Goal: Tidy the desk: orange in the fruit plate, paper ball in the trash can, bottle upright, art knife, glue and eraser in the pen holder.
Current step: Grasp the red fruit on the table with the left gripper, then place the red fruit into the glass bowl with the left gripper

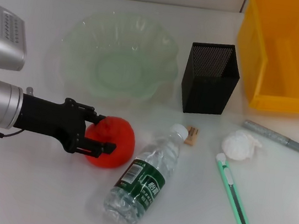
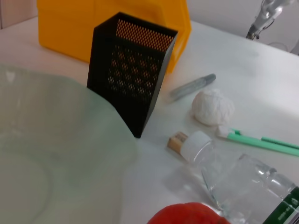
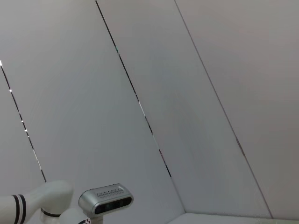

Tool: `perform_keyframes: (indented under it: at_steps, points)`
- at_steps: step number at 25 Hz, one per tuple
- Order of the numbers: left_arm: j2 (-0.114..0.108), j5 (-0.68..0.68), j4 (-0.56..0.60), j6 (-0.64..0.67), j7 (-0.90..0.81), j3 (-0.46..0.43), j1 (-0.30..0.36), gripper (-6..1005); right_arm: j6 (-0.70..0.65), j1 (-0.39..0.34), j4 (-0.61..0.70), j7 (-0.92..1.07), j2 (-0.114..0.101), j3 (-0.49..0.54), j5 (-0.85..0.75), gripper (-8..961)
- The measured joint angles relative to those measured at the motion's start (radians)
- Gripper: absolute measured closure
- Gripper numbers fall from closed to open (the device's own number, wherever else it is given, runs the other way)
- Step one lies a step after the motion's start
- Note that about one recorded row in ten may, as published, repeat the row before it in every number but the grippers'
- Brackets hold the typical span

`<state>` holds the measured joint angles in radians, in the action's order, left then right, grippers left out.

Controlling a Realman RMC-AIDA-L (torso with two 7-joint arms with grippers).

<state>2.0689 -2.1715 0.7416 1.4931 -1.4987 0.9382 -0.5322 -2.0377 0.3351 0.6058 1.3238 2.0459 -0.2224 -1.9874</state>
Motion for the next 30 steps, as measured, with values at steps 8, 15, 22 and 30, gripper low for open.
perform_keyframes:
  at_steps: [8, 15, 22, 30]
  points:
    - [0.002, 0.021, -0.003, -0.022, 0.008, 0.006, 0.007, 517, 0.014, 0.003, -0.006, 0.000, 0.002, -0.005, -0.001, 211]
    - [0.000, 0.023, -0.003, -0.004, 0.008, -0.001, 0.007, 736, 0.020, 0.004, -0.012, 0.000, -0.002, -0.003, -0.002, 210]
    - [-0.015, 0.174, 0.030, 0.230, 0.026, -0.128, -0.008, 800, 0.026, 0.003, -0.012, 0.000, -0.003, 0.000, -0.002, 215]
    - [-0.003, 0.242, 0.011, 0.005, 0.048, -0.243, -0.082, 855, 0.017, -0.004, -0.012, 0.000, 0.002, 0.000, -0.002, 224]
